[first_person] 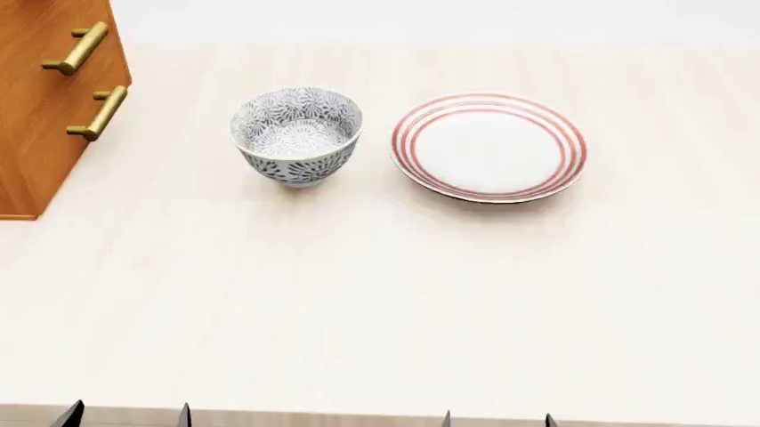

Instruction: Open the top drawer of the cabinet.

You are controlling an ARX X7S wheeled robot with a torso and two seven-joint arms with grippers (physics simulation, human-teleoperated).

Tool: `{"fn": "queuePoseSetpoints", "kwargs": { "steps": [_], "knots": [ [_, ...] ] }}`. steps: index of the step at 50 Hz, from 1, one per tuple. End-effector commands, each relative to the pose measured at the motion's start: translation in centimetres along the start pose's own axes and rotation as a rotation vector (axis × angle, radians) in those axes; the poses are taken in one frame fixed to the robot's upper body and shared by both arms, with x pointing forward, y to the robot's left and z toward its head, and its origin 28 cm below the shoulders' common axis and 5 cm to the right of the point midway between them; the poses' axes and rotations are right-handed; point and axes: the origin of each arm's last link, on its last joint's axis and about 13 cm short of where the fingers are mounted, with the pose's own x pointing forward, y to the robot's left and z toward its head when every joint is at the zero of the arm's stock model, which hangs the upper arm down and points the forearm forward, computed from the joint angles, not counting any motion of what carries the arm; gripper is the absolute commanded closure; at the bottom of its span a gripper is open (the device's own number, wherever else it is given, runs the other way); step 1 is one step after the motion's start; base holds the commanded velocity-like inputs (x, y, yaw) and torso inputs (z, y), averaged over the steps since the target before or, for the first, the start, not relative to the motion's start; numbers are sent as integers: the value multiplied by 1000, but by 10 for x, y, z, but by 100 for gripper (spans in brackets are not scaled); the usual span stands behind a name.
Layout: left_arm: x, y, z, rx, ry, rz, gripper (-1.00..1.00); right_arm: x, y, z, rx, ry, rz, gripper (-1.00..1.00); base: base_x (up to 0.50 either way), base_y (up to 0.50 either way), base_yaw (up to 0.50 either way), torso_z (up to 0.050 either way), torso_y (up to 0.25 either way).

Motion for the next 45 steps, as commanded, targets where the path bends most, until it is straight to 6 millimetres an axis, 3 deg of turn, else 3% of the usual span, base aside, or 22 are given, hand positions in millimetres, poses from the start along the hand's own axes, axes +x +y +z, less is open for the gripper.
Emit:
{"fn": "queuePoseSetpoints", "kwargs": {
  "steps": [1,45],
  "knots": [
    [1,0,0,8,5,5,-100,0,1,-1,1,4,1,-100,0,0,0,0,0],
    [2,-2,-1,12,22,-8,-100,2,0,-1,9,16,-7,-100,0,0,0,0,0]
  ]
}}
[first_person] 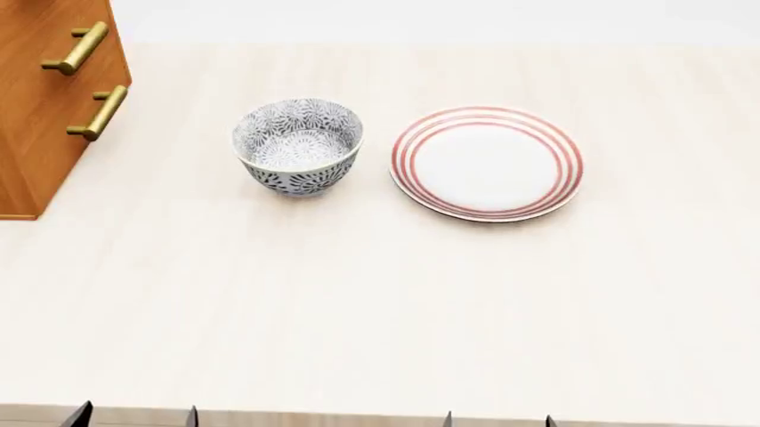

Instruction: Open the top drawer of the cabinet.

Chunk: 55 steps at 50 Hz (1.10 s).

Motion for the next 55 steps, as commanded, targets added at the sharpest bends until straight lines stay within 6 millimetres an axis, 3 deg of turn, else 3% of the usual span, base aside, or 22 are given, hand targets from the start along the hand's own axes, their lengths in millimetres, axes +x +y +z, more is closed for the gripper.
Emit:
{"fn": "queuePoseSetpoints", "kwargs": {
  "steps": [1,45,55],
  "knots": [
    [1,0,0,6,6,10,-100,0,0,0,-1,-3,0,-100,0,0,0,0,0],
    [-1,-1,3,-13,1,-4,-100,-1,1,-1,-11,6,11,-100,0,0,0,49,0],
    [-1,-1,2,-17,7,3,-100,-1,1,-1,-11,5,13,-100,461,0,0,0,0]
  ]
}}
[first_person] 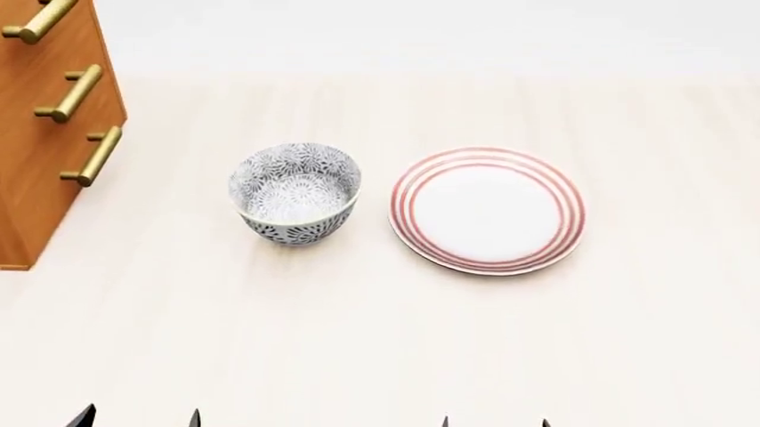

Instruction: Open the top drawer of the cabinet.

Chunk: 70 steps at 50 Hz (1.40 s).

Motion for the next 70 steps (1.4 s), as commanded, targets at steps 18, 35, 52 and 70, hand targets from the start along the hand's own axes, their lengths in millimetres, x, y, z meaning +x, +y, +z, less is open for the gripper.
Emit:
{"fn": "queuePoseSetpoints", "kwargs": {
  "steps": [18,35,52,70],
  "knots": [
    [3,1,0,-5,-4,13,-100,3,0,1,6,-6,1,-100,500,0,0,0,0],
    [2,0,0,-5,0,5,-100,2,0,1,6,-6,6,-100,500,0,0,0,0],
    [1,0,0,-6,1,1,-100,1,0,1,18,-12,5,-100,457,0,0,0,1],
    [1,0,0,-6,1,3,-100,1,1,2,12,-27,18,-100,0,278,0,0,0]
  ]
}}
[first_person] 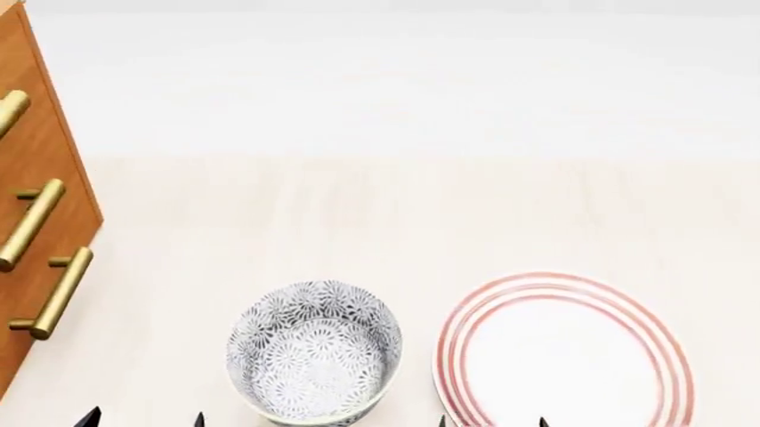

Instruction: Open the top drawer of the cabinet.

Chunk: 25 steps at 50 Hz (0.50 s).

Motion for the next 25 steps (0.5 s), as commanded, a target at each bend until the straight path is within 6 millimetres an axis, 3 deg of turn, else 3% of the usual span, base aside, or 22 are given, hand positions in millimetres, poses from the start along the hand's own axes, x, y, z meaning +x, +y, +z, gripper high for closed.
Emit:
{"fn": "queuePoseSetpoints", "kwargs": {
  "steps": [1,14,25],
  "knots": [
    [2,1,1,1,-10,13,-100,1,1,2,2,-13,3,-100,0,500,0,0,0],
    [2,1,3,0,-11,19,-100,2,0,3,6,-14,-1,-100,0,499,0,0,0],
    [5,2,3,65,9,25,-100,3,0,0,6,0,-9,-100,0,17,0,0,0]
  ]
}}
